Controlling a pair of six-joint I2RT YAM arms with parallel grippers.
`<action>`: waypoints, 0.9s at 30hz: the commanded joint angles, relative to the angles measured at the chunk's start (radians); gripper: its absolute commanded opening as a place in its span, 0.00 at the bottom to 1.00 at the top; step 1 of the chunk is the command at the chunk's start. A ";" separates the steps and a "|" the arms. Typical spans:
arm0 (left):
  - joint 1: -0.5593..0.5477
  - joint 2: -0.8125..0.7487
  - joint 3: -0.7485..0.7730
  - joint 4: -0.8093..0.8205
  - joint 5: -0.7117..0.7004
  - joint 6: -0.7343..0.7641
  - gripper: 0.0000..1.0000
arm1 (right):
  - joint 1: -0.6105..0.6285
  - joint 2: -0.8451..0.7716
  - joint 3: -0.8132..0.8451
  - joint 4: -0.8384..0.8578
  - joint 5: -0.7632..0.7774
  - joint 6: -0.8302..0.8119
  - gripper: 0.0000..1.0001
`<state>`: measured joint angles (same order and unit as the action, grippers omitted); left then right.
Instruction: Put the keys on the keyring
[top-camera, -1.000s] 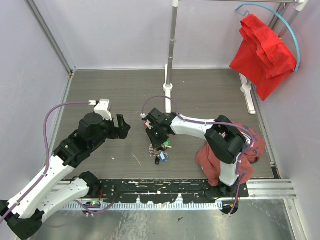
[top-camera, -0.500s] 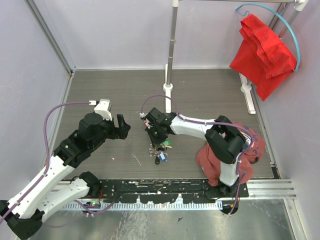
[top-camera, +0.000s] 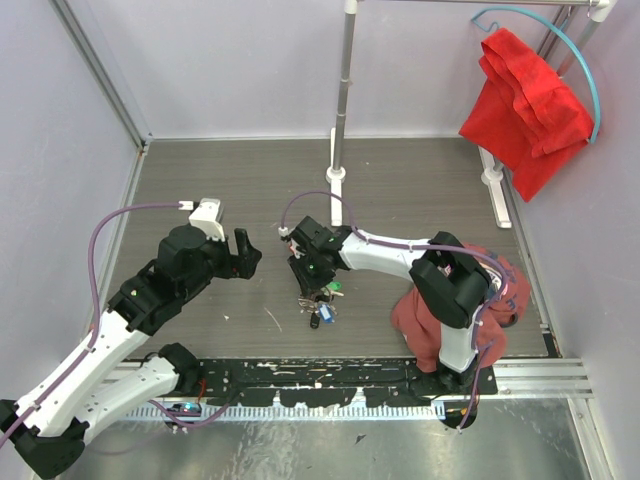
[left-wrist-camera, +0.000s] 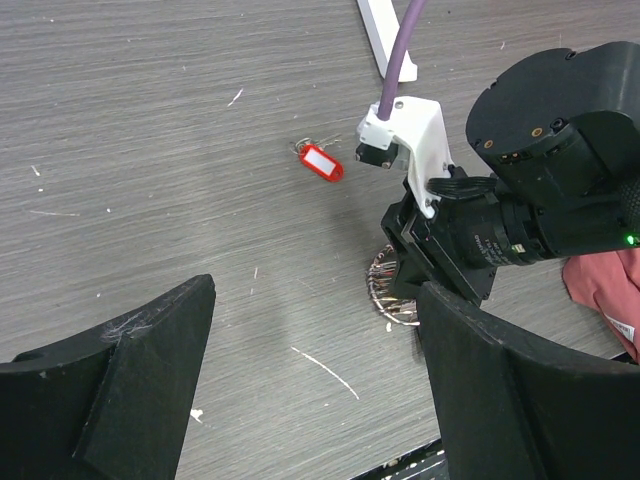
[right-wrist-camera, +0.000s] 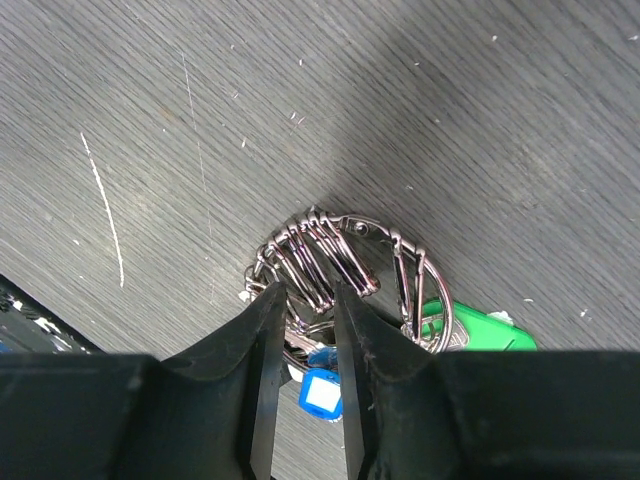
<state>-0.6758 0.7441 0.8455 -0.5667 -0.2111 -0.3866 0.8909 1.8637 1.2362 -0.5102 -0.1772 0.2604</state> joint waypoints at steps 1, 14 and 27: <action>0.004 -0.002 -0.011 0.019 0.009 0.009 0.88 | 0.011 -0.012 0.041 -0.003 0.010 -0.009 0.32; 0.004 0.013 -0.007 0.030 0.015 0.015 0.88 | 0.016 -0.004 0.051 -0.009 0.008 -0.016 0.12; 0.004 0.017 -0.012 0.041 0.021 0.015 0.88 | 0.016 -0.118 0.012 0.038 0.008 -0.004 0.01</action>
<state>-0.6758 0.7677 0.8455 -0.5594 -0.1955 -0.3782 0.9012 1.8252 1.2453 -0.5121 -0.1940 0.2569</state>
